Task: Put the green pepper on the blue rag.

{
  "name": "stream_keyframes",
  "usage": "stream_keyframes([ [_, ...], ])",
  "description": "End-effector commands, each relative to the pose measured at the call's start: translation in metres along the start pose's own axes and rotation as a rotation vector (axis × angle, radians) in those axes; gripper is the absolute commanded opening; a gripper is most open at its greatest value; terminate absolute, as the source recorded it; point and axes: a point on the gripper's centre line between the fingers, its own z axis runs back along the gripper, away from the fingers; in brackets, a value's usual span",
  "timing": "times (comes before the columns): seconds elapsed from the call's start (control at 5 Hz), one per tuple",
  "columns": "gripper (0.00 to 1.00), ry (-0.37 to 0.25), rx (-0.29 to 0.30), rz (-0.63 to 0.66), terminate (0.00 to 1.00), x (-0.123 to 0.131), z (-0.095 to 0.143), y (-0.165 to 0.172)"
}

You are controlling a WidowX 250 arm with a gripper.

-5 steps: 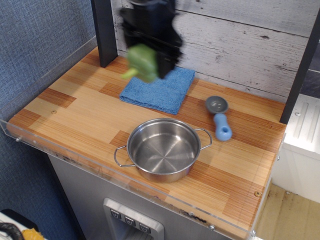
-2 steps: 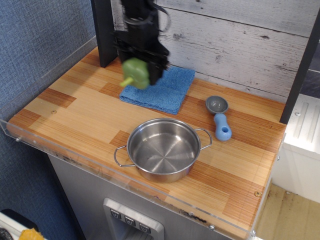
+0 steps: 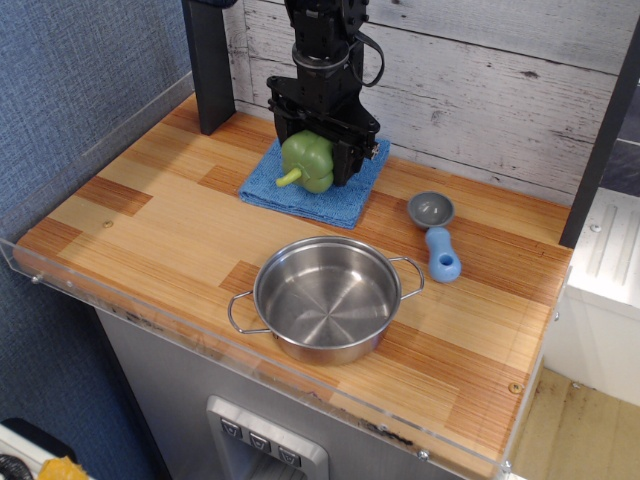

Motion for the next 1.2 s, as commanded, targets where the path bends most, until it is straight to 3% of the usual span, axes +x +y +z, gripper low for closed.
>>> stream_keyframes([
  [0.0,1.00,-0.055,0.014,0.002,0.00,0.001,0.026,0.008],
  [0.2,1.00,-0.080,-0.011,0.021,0.00,0.000,0.038,0.014],
  [0.6,1.00,-0.145,-0.039,0.048,0.00,-0.005,0.098,0.019],
  [1.0,1.00,-0.138,-0.111,0.055,0.00,-0.027,0.121,0.012],
])
